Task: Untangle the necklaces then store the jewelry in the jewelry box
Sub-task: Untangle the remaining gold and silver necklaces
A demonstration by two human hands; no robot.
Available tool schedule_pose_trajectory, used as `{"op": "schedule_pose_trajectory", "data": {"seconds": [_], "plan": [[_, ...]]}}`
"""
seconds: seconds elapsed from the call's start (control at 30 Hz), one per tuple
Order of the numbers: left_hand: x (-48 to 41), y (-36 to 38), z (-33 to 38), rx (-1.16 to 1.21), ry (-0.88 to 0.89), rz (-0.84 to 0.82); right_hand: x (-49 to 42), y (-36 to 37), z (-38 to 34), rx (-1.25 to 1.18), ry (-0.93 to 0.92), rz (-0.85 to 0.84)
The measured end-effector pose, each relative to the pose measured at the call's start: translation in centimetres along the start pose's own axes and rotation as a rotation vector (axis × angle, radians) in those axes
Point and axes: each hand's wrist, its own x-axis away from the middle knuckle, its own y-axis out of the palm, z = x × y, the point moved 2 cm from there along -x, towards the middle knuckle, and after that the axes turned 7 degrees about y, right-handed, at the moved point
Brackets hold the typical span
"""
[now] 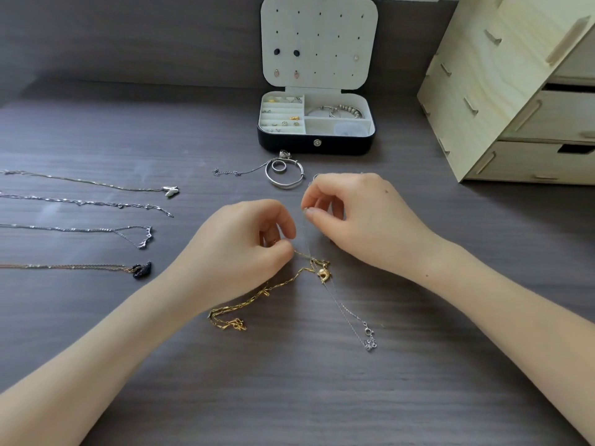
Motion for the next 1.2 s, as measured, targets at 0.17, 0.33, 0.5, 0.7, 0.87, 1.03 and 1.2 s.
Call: {"op": "schedule_pose_trajectory", "data": {"seconds": [0.17,0.33,0.5,0.7,0.87,1.03,1.2], "plan": [[0.2,-0.2,0.0,-0.148,0.041,0.033,-1.3,0.9,-0.1,0.159,-0.029,-0.009],[0.3,-0.3,0.0,-0.211,0.064,0.036,0.8,0.1,-0.2,0.152,-0.046,0.040],[0.2,-0.2,0.0,-0.257,0.155,0.046,5.0,-1.0,-0.7,0.195,0.046,-0.115],[0.2,0.3,0.1,-0.327,0.316,-0.060,8.1,-1.7,-1.1,0.325,0.077,-0.262],[0.2,0.2,-0.5,-0.313,0.253,-0.096,8.6,-1.4,-1.2,0.333,0.034,-0.271],[0.9,0.3,-1.0,-0.276,0.257,-0.168,7.4,-2.0,-0.4,0.069,0.043,-0.254],[1.1,0.3,-1.3,-0.291,0.248,-0.246,5.3,-3.2,-0.2,-0.345,0.130,-0.234]]}}
